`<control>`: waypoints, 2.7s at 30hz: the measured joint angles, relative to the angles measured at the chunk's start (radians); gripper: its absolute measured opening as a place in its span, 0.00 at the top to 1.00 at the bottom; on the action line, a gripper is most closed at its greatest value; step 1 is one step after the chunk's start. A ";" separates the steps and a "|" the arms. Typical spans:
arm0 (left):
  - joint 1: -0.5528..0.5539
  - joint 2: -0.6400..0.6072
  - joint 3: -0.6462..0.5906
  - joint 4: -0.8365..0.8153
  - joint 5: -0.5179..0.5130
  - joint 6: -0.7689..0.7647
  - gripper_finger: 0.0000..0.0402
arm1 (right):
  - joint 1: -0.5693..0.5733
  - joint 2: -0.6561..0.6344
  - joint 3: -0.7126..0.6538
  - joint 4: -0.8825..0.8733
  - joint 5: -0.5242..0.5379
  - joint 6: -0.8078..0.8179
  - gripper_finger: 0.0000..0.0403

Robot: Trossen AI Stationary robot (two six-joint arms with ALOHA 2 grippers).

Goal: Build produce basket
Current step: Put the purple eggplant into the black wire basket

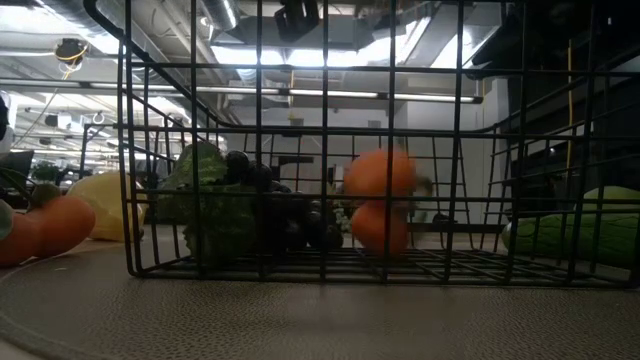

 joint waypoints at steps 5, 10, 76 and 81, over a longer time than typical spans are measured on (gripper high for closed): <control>0.013 0.000 0.000 -0.006 -0.013 -0.074 0.78 | 0.000 0.000 0.000 0.000 0.000 0.000 0.67; 0.043 0.000 0.000 -0.006 0.118 -0.181 0.77 | 0.000 0.000 0.000 0.000 0.000 0.000 0.67; 0.101 -0.172 0.000 -1.170 -0.218 -0.681 0.89 | 0.000 0.000 0.000 -0.012 -0.001 -0.004 0.67; 0.102 -0.148 0.000 -1.171 -0.290 -0.812 0.89 | 0.000 0.000 0.000 -0.020 -0.001 -0.004 0.67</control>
